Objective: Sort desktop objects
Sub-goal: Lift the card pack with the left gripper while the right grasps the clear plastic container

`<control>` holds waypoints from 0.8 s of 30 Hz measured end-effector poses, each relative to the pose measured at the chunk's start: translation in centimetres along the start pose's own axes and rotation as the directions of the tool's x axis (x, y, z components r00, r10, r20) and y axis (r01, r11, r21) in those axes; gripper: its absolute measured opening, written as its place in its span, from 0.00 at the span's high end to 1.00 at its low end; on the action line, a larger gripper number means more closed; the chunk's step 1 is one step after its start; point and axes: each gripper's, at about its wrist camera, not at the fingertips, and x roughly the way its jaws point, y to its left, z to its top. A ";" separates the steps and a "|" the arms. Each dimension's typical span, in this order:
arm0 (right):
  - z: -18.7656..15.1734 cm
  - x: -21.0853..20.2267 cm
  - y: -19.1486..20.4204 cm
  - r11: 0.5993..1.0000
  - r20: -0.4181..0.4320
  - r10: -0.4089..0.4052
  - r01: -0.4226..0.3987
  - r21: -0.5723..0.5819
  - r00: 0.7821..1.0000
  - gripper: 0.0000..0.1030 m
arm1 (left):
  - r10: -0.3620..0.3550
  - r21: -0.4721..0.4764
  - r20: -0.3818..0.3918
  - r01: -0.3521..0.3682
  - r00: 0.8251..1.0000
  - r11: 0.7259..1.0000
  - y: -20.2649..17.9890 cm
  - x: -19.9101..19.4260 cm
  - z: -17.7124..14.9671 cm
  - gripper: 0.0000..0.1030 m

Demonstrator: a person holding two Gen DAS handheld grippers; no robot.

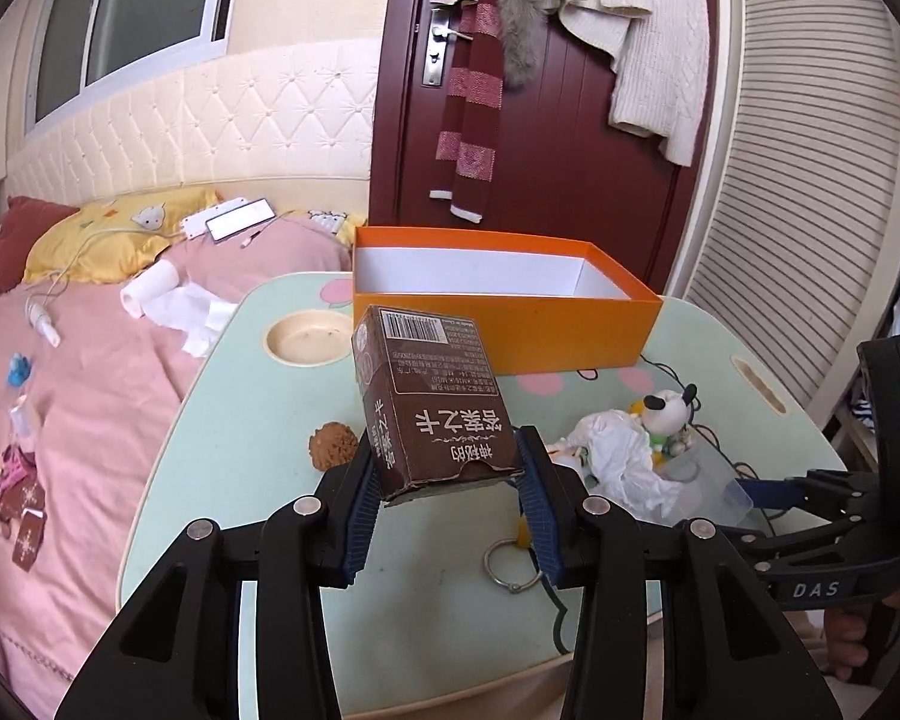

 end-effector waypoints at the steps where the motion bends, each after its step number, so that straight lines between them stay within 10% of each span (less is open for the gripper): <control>1: 0.0 0.1 0.1 1.000 -0.002 -0.007 0.007 -0.008 1.000 0.24 | 0.001 -0.001 -0.002 -0.001 1.000 1.000 0.1 0.2 0.0 0.57; 6: 0.2 1.1 1.0 0.993 0.008 -0.075 0.075 -0.088 0.997 0.17 | 0.002 -0.007 -0.002 -0.002 1.000 1.000 0.5 0.5 0.3 0.57; 9: 0.2 1.0 1.2 0.987 0.032 -0.134 0.136 -0.089 0.991 0.35 | 0.003 -0.010 0.008 -0.003 1.000 1.000 0.6 -0.6 0.7 0.57; 24: 0.4 -3.6 -0.9 0.997 0.227 -0.077 0.069 0.040 0.971 0.35 | 0.002 -0.006 0.054 -0.001 0.999 1.000 -0.5 -5.4 1.7 0.57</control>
